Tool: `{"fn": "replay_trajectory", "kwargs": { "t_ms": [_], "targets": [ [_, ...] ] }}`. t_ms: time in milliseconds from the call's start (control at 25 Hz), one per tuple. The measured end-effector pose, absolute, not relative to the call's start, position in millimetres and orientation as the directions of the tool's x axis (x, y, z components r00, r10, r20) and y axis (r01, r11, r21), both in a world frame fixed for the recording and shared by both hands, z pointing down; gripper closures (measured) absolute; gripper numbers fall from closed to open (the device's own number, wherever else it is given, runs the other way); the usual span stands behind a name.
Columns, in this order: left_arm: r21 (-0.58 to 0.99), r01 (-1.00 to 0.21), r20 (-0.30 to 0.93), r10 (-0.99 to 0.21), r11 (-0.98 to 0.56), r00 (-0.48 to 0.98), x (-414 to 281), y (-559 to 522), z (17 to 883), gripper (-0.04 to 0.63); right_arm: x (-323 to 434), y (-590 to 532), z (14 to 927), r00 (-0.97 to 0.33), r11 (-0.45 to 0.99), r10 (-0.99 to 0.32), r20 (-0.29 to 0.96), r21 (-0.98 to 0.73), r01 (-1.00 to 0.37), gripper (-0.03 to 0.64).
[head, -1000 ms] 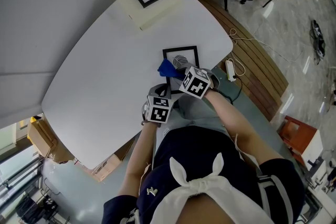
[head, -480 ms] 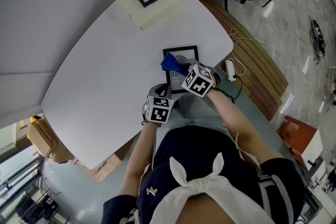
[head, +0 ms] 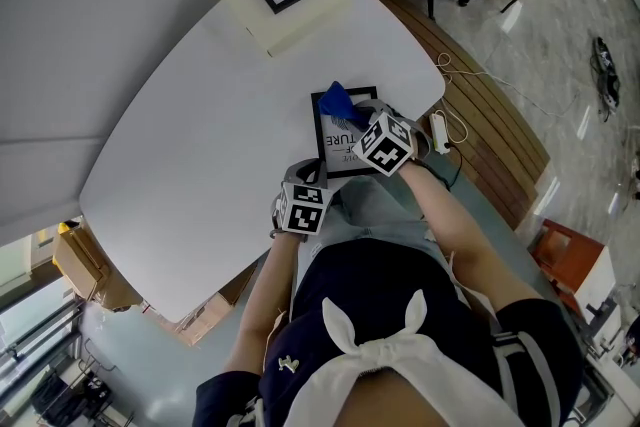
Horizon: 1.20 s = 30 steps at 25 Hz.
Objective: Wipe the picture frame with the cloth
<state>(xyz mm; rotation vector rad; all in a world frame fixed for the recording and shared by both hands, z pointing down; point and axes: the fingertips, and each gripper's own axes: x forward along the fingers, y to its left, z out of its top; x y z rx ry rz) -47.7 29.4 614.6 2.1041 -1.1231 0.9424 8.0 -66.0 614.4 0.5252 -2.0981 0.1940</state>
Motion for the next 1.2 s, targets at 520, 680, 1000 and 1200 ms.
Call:
{"fn": "replay_trajectory", "kwargs": {
  "t_ms": [520,680,1000,1200],
  "targets": [
    [0.136,-0.870,0.792,-0.476,-0.475,0.383,-46.6,31.9,614.2,0.597,31.3,-99.2,608.7,-0.410,0.834,-0.382,0.828,0.117,-0.539,0.526],
    [0.134,-0.872,0.790,-0.481,-0.471,0.381,-47.1,31.3,614.4,0.597,36.9,-105.0,606.8,-0.419,0.833,-0.373,0.828,0.099,-0.545,0.526],
    [0.144,-0.876,0.785,-0.486,-0.460,0.384,-48.7,30.7,614.7,0.597,54.7,-110.6,603.0,-0.458,0.777,-0.405,0.791,0.034,-0.628,0.526],
    [0.136,-0.874,0.785,-0.488,-0.466,0.382,-48.5,30.6,614.7,0.597,54.8,-107.4,602.7,-0.478,0.766,-0.421,0.771,0.021,-0.642,0.526]
  ]
}}
